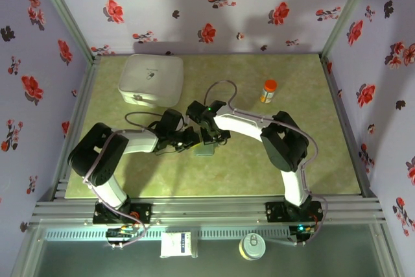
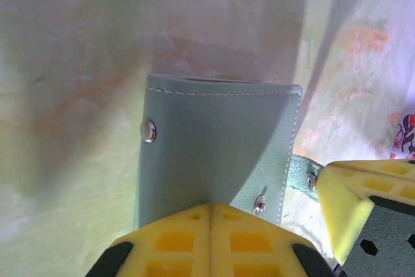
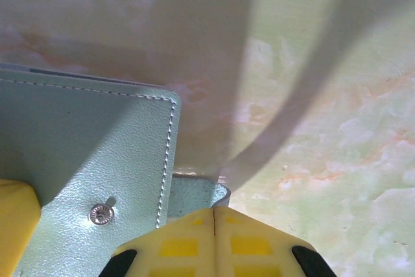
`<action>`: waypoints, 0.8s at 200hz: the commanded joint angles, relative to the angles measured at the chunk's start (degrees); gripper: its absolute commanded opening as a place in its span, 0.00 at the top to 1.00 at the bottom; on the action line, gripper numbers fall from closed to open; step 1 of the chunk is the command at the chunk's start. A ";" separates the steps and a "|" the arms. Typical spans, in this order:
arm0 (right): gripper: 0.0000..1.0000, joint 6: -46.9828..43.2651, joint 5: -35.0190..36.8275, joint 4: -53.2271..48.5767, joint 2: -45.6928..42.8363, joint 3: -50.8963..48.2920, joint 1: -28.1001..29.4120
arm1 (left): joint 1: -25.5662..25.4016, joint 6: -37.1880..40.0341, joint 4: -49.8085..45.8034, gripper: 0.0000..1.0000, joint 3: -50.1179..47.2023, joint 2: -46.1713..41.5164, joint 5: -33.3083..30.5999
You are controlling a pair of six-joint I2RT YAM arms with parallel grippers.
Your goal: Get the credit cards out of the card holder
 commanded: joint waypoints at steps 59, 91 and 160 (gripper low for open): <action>0.94 2.88 -6.89 9.02 -8.56 -9.58 -3.60 | 0.37 -1.41 -8.37 1.00 -0.41 -3.19 -1.77; 0.84 3.92 -10.82 13.94 -10.09 -13.61 -5.06 | -0.01 -3.44 -5.01 1.00 -0.54 -3.49 -0.50; 0.72 5.80 -15.91 21.98 -10.40 -18.41 -6.02 | -0.15 -4.94 -2.10 0.95 -0.46 -3.75 1.17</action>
